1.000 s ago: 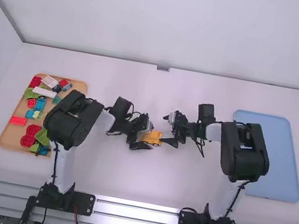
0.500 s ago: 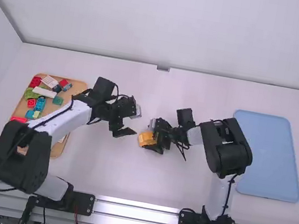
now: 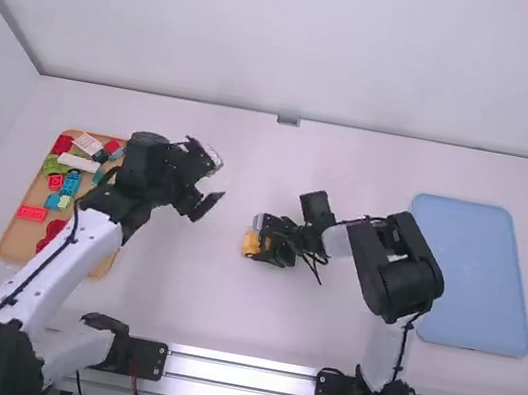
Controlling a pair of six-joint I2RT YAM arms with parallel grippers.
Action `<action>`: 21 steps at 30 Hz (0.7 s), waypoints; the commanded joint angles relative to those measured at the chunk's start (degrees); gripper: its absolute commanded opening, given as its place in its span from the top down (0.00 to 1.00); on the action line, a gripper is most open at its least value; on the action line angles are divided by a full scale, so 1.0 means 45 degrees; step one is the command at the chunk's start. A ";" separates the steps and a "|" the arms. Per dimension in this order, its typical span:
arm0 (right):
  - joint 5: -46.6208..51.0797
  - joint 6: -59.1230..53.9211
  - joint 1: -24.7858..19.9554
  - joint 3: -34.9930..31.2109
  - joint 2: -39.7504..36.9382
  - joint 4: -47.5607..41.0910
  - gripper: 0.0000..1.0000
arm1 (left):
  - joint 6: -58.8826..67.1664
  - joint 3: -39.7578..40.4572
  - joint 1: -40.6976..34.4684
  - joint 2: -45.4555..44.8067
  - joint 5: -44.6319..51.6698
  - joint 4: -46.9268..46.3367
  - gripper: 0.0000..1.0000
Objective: Assemble lego blocks to make yellow taxi
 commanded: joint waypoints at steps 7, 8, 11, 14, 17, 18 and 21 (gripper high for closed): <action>0.8529 0.0126 -0.2414 0.0874 -0.3453 -0.4755 0.61 | -0.5134 -0.0146 0.0029 -0.0481 -0.4794 0.0306 0.01; 0.9588 0.0588 -0.3089 0.0952 -0.3779 -0.5013 0.62 | -0.5139 -0.0146 0.0024 -0.0437 -0.4794 0.0306 0.01; 1.0525 0.1171 -0.4430 0.1001 -0.4182 -0.5119 0.64 | -0.5134 -0.0146 0.0024 -0.0384 -0.4804 0.0311 0.01; 1.0166 0.1933 -0.6615 0.1001 -0.4512 -0.4930 0.67 | -0.5134 -0.0146 0.0024 -0.0379 -0.4799 0.0393 0.01; 0.7669 0.2657 -0.9180 0.0996 -0.4425 -0.4206 0.65 | -0.5134 -0.0146 0.0029 -0.0272 -0.4789 0.0627 0.01; 0.6912 0.2885 -0.9748 0.0996 -0.4367 -0.3954 0.63 | -0.5139 -0.0146 0.0029 -0.0257 -0.4775 0.0685 0.01; 0.4017 0.3701 -1.1774 0.0996 -0.3764 -0.2841 0.61 | -0.5144 -0.0146 0.0029 -0.0228 -0.4736 0.0767 0.01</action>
